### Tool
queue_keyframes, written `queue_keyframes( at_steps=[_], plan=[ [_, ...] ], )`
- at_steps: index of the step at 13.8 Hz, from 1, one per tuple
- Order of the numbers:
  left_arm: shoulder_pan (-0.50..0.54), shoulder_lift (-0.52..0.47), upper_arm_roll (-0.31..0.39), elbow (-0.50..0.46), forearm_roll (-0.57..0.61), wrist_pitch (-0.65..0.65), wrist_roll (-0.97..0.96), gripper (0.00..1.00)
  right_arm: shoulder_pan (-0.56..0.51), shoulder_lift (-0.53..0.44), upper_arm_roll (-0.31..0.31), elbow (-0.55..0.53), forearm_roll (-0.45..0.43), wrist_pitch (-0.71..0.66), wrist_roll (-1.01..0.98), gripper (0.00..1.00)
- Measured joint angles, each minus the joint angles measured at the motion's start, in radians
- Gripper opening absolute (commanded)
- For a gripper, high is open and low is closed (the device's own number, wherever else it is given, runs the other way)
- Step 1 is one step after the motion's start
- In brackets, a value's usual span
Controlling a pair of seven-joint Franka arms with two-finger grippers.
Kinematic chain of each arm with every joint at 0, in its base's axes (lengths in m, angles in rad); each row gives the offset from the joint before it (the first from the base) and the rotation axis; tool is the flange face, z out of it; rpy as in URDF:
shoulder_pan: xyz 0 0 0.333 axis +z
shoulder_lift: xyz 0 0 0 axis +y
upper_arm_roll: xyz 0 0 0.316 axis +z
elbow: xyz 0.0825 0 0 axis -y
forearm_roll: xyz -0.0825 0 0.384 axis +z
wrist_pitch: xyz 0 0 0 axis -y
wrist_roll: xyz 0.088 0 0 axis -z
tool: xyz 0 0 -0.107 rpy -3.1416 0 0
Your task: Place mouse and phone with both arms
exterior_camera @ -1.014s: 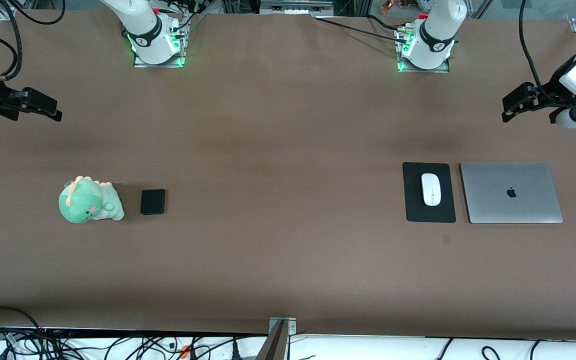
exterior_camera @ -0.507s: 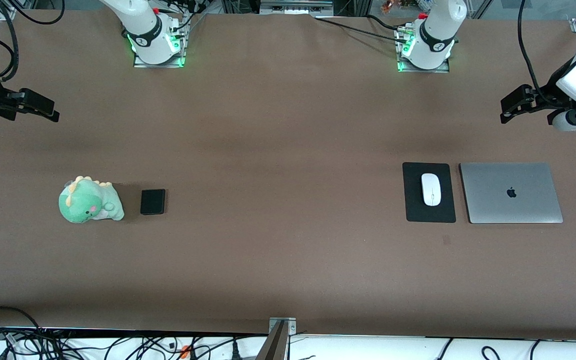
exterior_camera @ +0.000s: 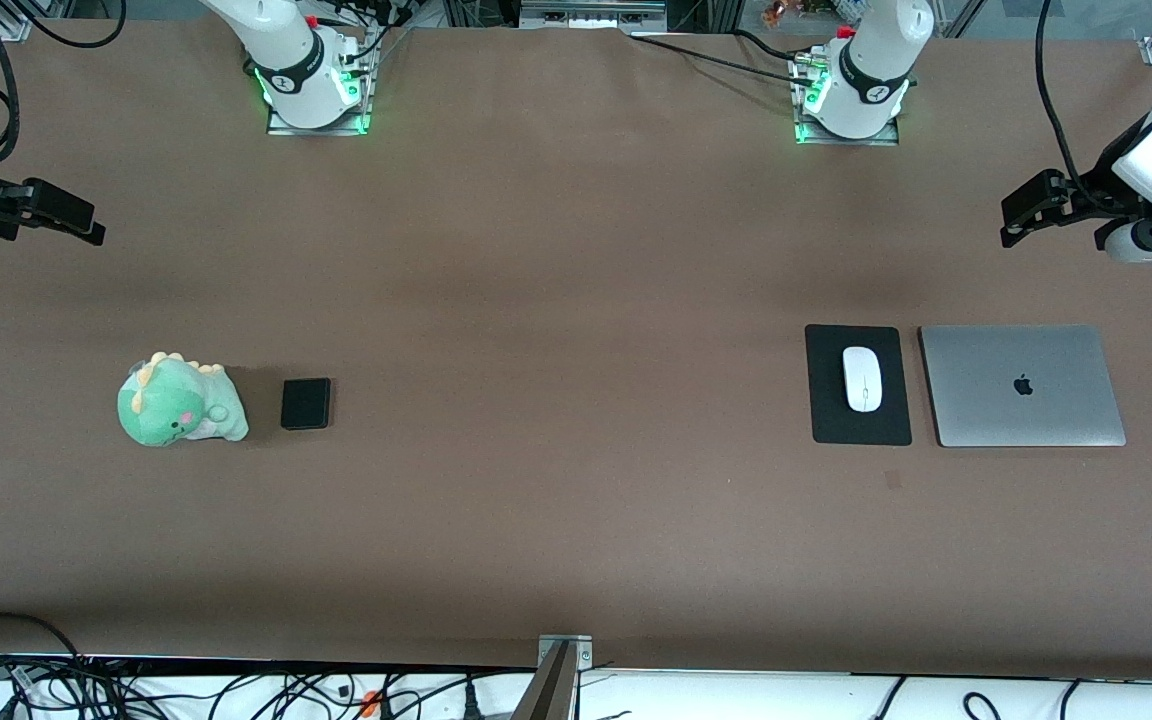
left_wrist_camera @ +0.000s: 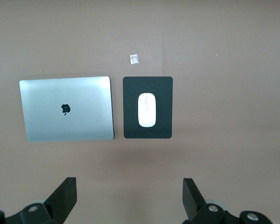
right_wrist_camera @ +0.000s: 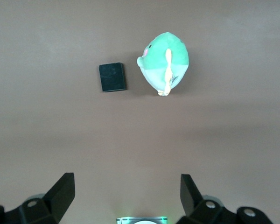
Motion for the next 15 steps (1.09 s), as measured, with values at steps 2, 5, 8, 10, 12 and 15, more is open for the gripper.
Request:
queue_keyframes(
  at_steps=[2, 5, 8, 10, 12, 15],
  plan=[
    [0.000, 0.000, 0.000, 0.000, 0.000, 0.000, 0.000, 1.00, 0.000, 0.000, 0.001, 0.000, -0.009, 0.046, 0.000, 1.00],
    [0.000, 0.000, 0.000, 0.000, 0.000, 0.000, 0.000, 1.00, 0.000, 0.000, 0.001, 0.000, -0.010, 0.064, 0.000, 1.00],
    [0.000, 0.000, 0.000, 0.000, 0.000, 0.000, 0.000, 1.00, 0.002, -0.001, 0.003, 0.001, -0.010, 0.064, 0.000, 1.00],
    [0.000, 0.000, 0.000, 0.000, 0.000, 0.000, 0.000, 1.00, 0.004, -0.002, 0.006, 0.001, -0.010, 0.064, 0.000, 1.00],
    [0.000, 0.000, 0.000, 0.000, 0.000, 0.000, 0.000, 1.00, 0.007, -0.002, 0.007, 0.002, -0.010, 0.064, 0.000, 1.00],
    [0.000, 0.000, 0.000, 0.000, 0.000, 0.000, 0.001, 1.00, 0.010, -0.003, 0.007, 0.002, -0.010, 0.064, 0.000, 1.00]
  ],
)
